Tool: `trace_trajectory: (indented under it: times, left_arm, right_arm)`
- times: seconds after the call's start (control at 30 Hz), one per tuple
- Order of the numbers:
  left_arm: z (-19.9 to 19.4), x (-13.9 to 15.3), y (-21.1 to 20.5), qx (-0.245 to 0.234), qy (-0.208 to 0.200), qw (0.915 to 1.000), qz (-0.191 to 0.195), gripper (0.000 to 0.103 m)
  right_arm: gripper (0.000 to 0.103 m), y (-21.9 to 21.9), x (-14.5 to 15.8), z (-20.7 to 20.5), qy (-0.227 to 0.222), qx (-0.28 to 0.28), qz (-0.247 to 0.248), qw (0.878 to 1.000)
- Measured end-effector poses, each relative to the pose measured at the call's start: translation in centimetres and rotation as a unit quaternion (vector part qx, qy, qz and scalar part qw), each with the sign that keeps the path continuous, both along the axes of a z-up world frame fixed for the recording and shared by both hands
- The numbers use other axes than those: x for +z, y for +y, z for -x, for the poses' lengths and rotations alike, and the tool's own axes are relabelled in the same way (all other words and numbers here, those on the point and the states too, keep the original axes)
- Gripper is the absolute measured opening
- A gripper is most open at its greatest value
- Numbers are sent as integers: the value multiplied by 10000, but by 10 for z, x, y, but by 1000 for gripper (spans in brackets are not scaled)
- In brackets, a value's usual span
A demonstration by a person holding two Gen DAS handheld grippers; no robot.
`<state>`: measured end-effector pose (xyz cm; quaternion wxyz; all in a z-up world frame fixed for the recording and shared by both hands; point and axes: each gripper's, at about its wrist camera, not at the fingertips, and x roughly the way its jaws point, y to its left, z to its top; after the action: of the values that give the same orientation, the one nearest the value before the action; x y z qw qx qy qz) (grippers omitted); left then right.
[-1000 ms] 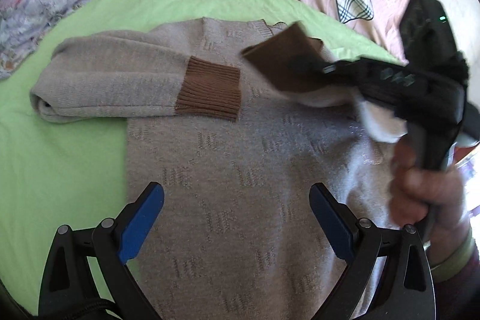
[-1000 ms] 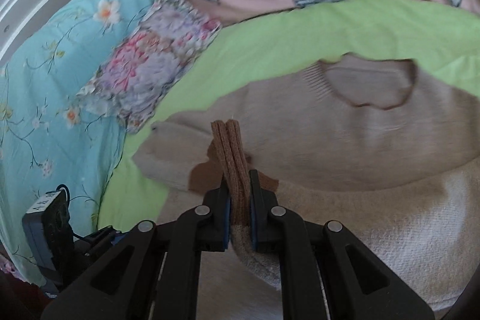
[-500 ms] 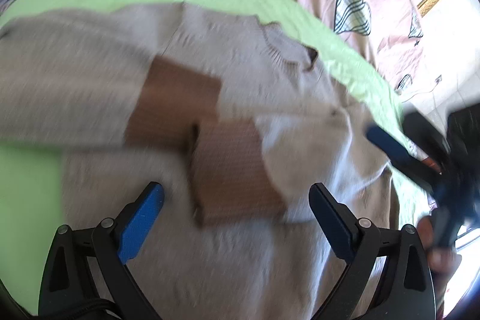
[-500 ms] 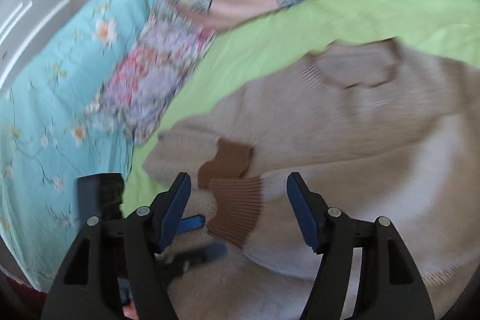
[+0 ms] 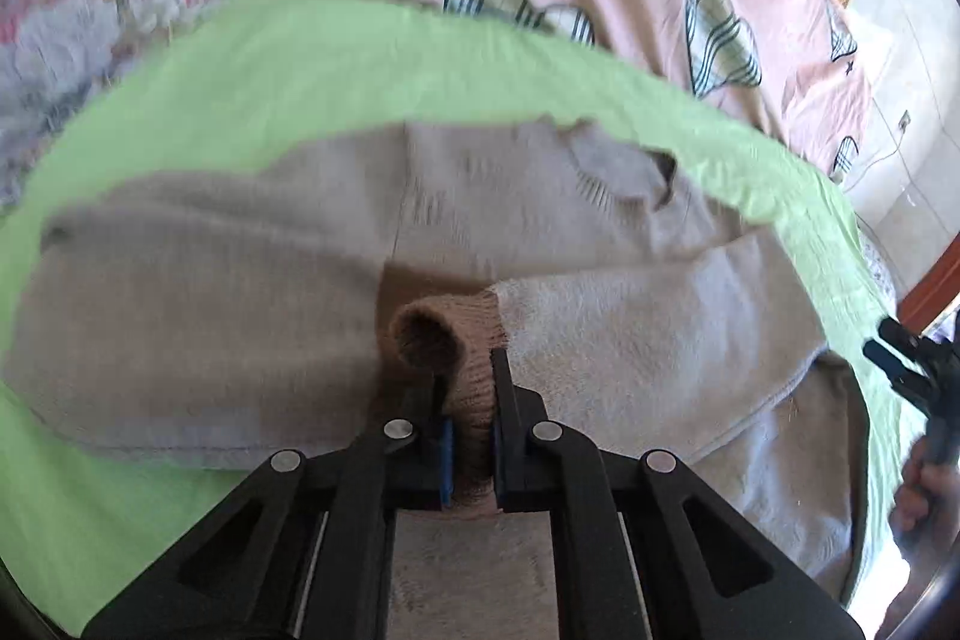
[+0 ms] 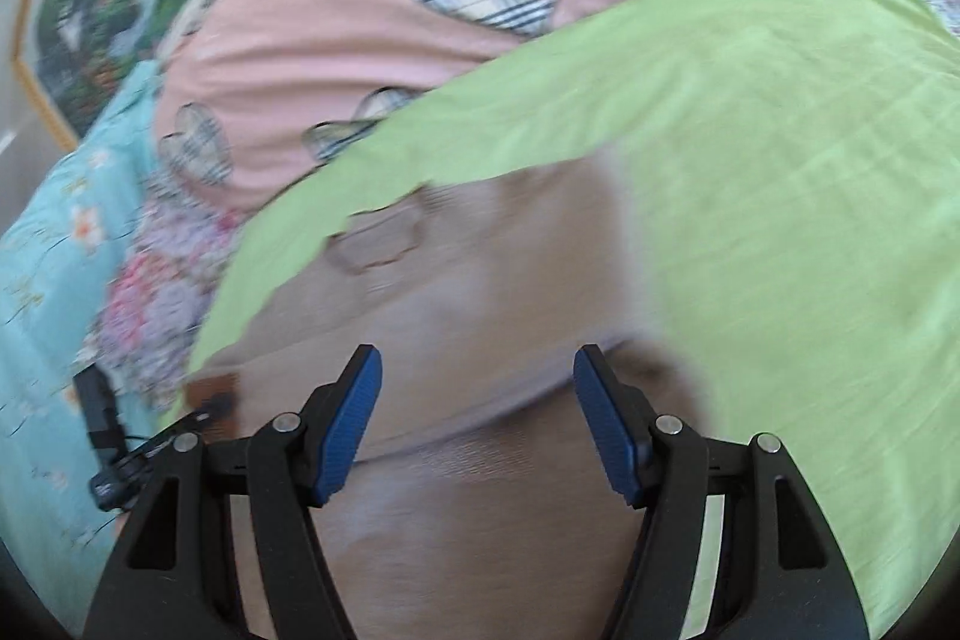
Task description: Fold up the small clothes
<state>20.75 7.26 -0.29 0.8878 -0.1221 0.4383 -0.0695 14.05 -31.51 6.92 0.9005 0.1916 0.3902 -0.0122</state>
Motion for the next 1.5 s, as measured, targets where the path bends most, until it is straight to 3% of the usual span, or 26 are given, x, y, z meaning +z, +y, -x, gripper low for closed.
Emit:
trace_trajectory:
  times: [0.2, 0.4, 0.43, 0.47, 0.57, 0.67, 0.73, 0.8, 0.87, 0.93, 1.0, 1.13, 1.43, 1.5]
  left_arm:
    - [7, -3, 5, 53, -13, 10000, 74, 7]
    - [7, -3, 0, 60, 23, 10000, -39, 7]
    - [6, -3, -2, 54, 30, 10000, -60, 7]
    - [5, -2, -3, 45, 34, 10000, -68, 8]
    - [3, -4, -5, -3, 60, 10000, 36, 8]
    - [2, -10, -10, -18, 123, 9999, -78, 9]
    - [8, -9, -9, 4, 147, 9998, -125, 17]
    - [19, -3, -1, 58, 117, 9999, -33, 20]
    - [32, 2, 10, 182, 58, 9998, -43, 21]
    - [46, 8, 19, 292, -10, 9994, -190, 21]
    - [56, 13, 22, 271, -93, 9984, -478, 21]
    - [63, 17, 19, 109, -245, 9924, -1200, 31]
    - [45, 3, 9, -513, -193, 9814, -1839, 54]
    - [40, 0, 7, -568, -207, 9786, -1968, 55]
  right_arm:
    - [67, -22, -16, -50, 582, -105, 647, 9962]
    - [67, -15, -52, -89, 1237, 372, 1040, 9862]
    - [45, -14, -59, -94, 1316, 493, 1007, 9849]
    - [12, -12, -62, -97, 1355, 584, 1020, 9838]
    - [11, -17, -52, -94, 1155, 495, 1221, 9845]
    - [11, -31, -59, -92, 1175, 317, 1111, 9863]
    - [12, -32, -62, -90, 1184, 293, 983, 9876]
    - [23, -29, -54, -84, 1158, 235, 1015, 9878]
    - [48, -20, -38, -69, 954, 171, 967, 9906]
    - [59, -5, -26, -53, 655, 338, 840, 9937]
    - [60, 11, -20, -36, 521, 560, 811, 9938]
    - [60, 42, -27, -10, 546, 964, 456, 9928]
    - [64, 95, -56, 18, 877, 1531, -27, 9843]
    - [65, 102, -59, 20, 918, 1599, -57, 9828]
